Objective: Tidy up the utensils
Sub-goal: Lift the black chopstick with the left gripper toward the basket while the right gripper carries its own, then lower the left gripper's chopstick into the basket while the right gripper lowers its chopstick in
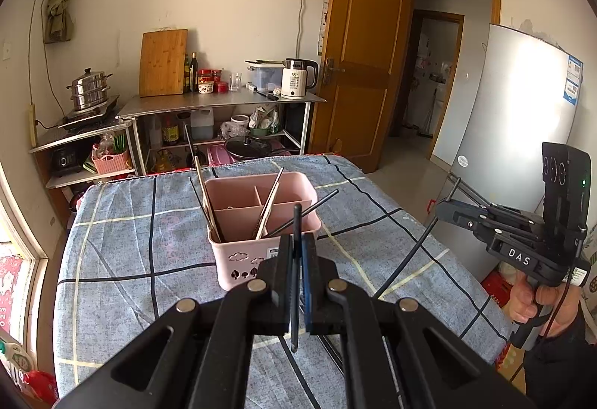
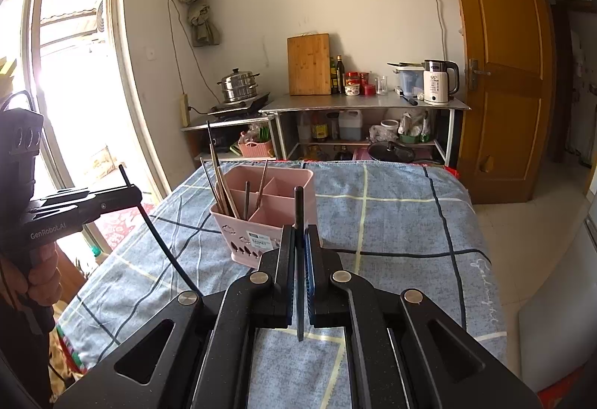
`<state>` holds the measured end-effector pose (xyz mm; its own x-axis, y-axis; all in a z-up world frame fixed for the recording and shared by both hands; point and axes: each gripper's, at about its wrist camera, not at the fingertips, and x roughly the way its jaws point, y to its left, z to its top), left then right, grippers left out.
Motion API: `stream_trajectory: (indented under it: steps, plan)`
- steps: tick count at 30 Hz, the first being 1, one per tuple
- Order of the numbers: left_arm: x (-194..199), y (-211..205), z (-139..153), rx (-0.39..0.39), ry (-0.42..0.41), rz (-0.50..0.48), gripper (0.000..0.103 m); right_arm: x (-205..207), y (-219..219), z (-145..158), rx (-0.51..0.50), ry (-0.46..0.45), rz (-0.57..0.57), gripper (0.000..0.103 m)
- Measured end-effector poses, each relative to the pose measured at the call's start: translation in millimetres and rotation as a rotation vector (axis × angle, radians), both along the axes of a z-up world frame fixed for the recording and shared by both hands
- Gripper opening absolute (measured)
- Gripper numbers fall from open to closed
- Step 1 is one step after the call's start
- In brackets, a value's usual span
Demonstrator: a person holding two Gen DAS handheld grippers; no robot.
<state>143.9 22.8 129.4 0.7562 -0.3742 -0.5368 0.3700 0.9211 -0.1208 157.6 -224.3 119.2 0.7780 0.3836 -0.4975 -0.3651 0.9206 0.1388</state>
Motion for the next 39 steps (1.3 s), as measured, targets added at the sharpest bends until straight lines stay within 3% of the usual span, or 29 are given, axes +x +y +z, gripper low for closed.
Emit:
stream_trajectory:
  steps: [10,26,39]
  plan:
    - [9,14,16,0.003,-0.006,0.023,0.005,5,-6,14,0.006,-0.022,-0.012,0.005]
    - [60,39,80,-0.018,-0.095,0.094,0.005,47,6,87,0.047,-0.157,-0.014,0.005]
    - [102,35,79,-0.019,-0.099,0.106,0.005,86,46,111,0.102,-0.201,0.033,0.005]
